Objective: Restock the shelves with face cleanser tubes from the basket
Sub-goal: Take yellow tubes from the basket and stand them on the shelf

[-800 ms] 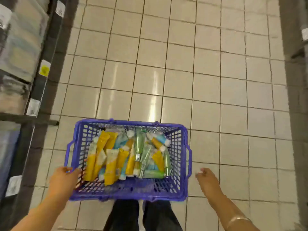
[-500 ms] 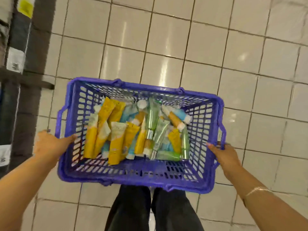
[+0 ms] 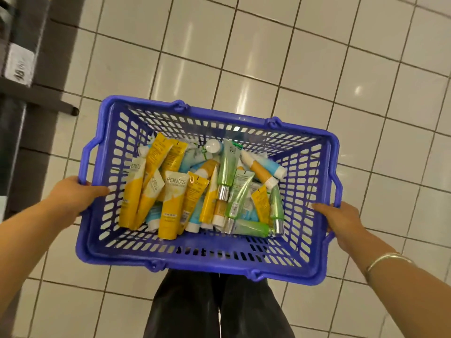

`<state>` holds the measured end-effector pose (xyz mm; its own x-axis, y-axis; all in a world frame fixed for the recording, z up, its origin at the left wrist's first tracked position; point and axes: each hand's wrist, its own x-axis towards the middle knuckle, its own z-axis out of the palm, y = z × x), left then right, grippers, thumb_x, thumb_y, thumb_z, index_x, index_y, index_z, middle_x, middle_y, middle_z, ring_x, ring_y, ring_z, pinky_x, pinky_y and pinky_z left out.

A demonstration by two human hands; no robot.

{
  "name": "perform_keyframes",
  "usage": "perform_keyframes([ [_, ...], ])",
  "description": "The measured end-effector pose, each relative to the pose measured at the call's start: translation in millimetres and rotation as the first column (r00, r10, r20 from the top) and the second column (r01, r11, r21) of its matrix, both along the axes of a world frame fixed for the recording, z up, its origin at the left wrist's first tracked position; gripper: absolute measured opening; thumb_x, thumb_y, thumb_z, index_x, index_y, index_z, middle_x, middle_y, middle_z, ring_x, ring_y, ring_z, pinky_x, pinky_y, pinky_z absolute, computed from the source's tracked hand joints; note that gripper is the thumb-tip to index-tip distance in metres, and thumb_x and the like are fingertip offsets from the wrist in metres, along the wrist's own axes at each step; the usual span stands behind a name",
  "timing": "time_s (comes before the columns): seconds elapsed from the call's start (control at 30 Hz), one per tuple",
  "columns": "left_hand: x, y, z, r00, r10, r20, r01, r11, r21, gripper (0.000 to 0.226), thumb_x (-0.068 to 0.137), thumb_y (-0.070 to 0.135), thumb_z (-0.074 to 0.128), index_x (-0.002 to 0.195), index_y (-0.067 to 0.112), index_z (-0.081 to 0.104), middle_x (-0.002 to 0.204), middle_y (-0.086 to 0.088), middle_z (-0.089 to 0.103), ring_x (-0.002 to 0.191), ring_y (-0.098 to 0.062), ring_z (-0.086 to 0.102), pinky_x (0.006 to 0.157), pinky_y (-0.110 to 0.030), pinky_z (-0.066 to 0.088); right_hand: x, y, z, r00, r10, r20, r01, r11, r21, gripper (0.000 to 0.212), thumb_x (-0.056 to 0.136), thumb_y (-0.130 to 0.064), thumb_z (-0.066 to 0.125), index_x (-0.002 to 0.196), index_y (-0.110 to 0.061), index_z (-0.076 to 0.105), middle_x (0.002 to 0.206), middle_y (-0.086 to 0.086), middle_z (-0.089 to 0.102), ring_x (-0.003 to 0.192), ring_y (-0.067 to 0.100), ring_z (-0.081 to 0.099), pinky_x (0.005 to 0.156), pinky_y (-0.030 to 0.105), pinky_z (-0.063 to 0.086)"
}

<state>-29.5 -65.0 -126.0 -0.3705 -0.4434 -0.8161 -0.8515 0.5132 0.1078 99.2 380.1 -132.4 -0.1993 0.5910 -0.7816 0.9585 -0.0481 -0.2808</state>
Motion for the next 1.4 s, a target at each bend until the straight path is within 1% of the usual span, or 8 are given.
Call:
perform_keyframes([
  [0.1,0.2,1.9,21.4,1.0,0.016,0.002,-0.016,1.0,-0.006,0.036,0.08,0.011,0.068,0.108,0.002,0.047,0.099,-0.02,0.058,0.092,-0.04,0.06,0.085,-0.052,0.049,-17.7,9.6,25.3,0.999,0.042,-0.014,-0.041,0.999,0.031,0.037,0.076,-0.014,0.073,0.104,0.005,0.059,0.099,0.024,0.065,0.088,0.04,0.063,0.084,0.053,0.053],
  [0.37,18.6,-1.9,132.4,0.999,0.043,-0.03,-0.043,0.999,-0.029,0.029,0.074,0.014,0.076,0.089,0.003,0.053,0.074,-0.015,0.059,0.061,-0.028,0.058,0.053,-0.038,0.048,-28.9,22.4,154.8,0.995,0.087,-0.047,-0.082,0.992,0.099,0.017,0.075,-0.014,0.073,0.071,-0.01,0.058,0.088,0.023,0.067,0.075,0.037,0.064,0.079,0.053,0.054],
  [0.5,2.4,7.4,216.7,0.995,0.001,-0.101,-0.007,0.999,-0.05,0.025,0.071,0.013,0.078,0.078,0.004,0.056,0.07,-0.016,0.062,0.056,-0.027,0.057,0.05,-0.035,0.046,-35.7,35.6,233.8,0.99,0.126,-0.071,-0.115,0.984,0.137,0.021,0.075,-0.013,0.073,0.08,0.004,0.062,0.086,0.026,0.067,0.069,0.036,0.062,0.073,0.048,0.054],
  [0.6,-14.4,22.7,287.1,0.983,-0.082,-0.165,0.069,0.994,-0.08,0.028,0.07,0.015,0.079,0.07,0.003,0.054,0.071,-0.014,0.057,0.055,-0.027,0.051,0.05,-0.032,0.041,-47.0,47.0,291.8,0.985,0.132,-0.114,-0.115,0.983,0.145,0.023,0.072,-0.018,0.077,0.065,-0.009,0.058,0.079,0.018,0.067,0.066,0.032,0.061,0.07,0.044,0.055],
  [0.83,-40.3,64.6,410.1,0.946,-0.143,-0.29,0.118,0.988,-0.099,0.036,0.076,0.016,0.075,0.06,0.008,0.043,0.058,-0.007,0.045,0.05,-0.018,0.042,0.042,-0.027,0.029,-80.5,84.0,401.7,0.966,0.156,-0.208,-0.117,0.975,0.19,0.029,0.068,-0.023,0.08,0.075,-0.006,0.059,0.087,0.02,0.066,0.08,0.038,0.065,0.079,0.051,0.055],
  [1.13,-104.7,111.7,422.8,0.932,-0.054,-0.359,0.059,0.998,0.001,0.033,0.073,0.015,0.077,0.065,0.005,0.046,0.059,-0.007,0.048,0.051,-0.02,0.047,0.041,-0.028,0.034,-151.0,137.6,436.7,0.954,0.123,-0.273,-0.06,0.972,0.225,0.025,0.065,-0.022,0.079,0.074,-0.008,0.06,0.084,0.02,0.068,0.076,0.038,0.066,0.078,0.053,0.055],
  [1.27,-167.2,133.4,403.8,0.944,-0.027,-0.328,0.052,0.996,0.069,0.026,0.073,0.009,0.076,0.067,0.005,0.05,0.072,-0.019,0.06,0.056,-0.029,0.055,0.055,-0.037,0.048,-194.9,156.7,426.1,0.968,0.076,-0.238,-0.019,0.972,0.234,0.022,0.066,-0.022,0.078,0.07,-0.008,0.061,0.079,0.019,0.068,0.072,0.038,0.066,0.076,0.053,0.055],
  [1.4,-253.0,160.7,399.0,0.95,-0.078,-0.301,0.109,0.99,0.088,0.029,0.073,0.009,0.075,0.068,0.003,0.048,0.068,-0.013,0.054,0.054,-0.024,0.052,0.047,-0.032,0.04,-257.1,179.5,421.4,0.979,0.029,-0.202,0.025,0.966,0.257,0.024,0.067,-0.022,0.077,0.071,-0.005,0.061,0.076,0.02,0.068,0.07,0.038,0.066,0.075,0.053,0.056],
])
